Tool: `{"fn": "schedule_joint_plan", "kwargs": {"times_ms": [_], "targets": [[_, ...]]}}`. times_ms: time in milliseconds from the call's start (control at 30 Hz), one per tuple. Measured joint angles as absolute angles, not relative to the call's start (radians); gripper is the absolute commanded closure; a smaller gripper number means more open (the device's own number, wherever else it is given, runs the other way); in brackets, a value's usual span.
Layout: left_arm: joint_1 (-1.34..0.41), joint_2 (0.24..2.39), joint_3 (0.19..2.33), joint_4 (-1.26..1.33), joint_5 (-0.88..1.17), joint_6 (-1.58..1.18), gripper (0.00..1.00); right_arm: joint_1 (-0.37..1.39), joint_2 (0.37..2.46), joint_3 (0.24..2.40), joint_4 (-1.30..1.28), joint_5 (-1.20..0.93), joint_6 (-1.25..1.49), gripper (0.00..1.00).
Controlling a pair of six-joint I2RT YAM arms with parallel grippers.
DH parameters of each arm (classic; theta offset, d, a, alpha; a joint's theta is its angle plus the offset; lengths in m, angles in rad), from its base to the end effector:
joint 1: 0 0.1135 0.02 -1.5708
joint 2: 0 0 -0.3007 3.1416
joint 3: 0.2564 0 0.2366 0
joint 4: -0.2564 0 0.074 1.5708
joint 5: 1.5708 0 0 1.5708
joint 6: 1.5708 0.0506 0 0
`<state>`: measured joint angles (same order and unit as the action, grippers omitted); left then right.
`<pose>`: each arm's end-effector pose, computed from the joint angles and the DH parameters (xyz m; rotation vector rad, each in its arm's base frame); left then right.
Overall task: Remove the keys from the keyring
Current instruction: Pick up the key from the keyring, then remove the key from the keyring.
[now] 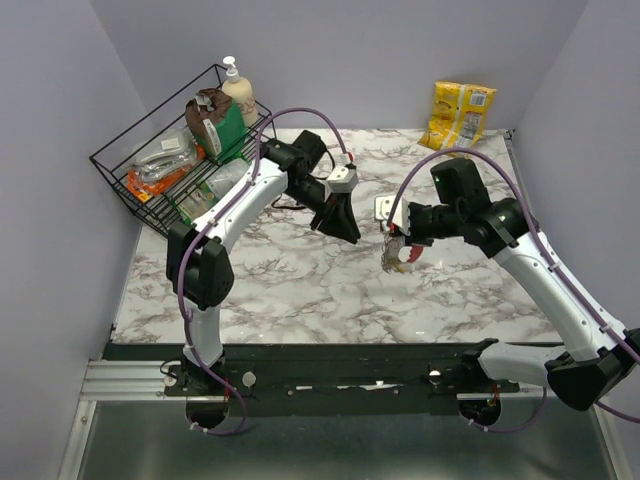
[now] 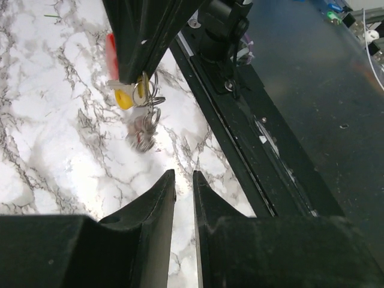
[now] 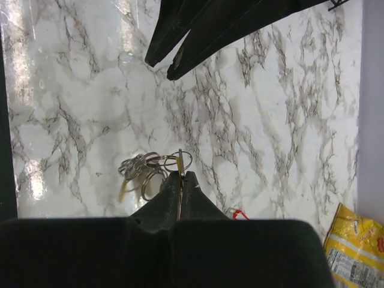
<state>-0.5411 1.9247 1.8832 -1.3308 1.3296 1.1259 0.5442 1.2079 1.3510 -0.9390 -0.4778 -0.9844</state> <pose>0.2938 -0.2339 0.3616 1.6890 1.3092 -1.5379 0.1714 0.1309 0.4017 -1.7332 1.4821 0.3372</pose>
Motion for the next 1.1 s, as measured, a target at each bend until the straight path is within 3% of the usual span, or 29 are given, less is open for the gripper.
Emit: {"fn": "schedule_joint_plan", "kwargs": {"times_ms": [267, 633, 1100], "targets": [[-0.583, 1.932, 1.880, -1.250, 1.348, 0.990, 0.76, 0.544, 1.207, 1.315, -0.925, -0.437, -0.969, 0.99], [-0.622, 1.878, 1.660, -0.677, 1.221, 0.445, 0.75, 0.547, 1.202, 1.309, -0.883, -0.421, -0.942, 0.99], [-0.624, 1.870, 1.662, -0.522, 1.217, 0.308, 0.71, 0.547, 1.181, 1.264, -0.863, -0.400, -0.942, 0.99]]}}
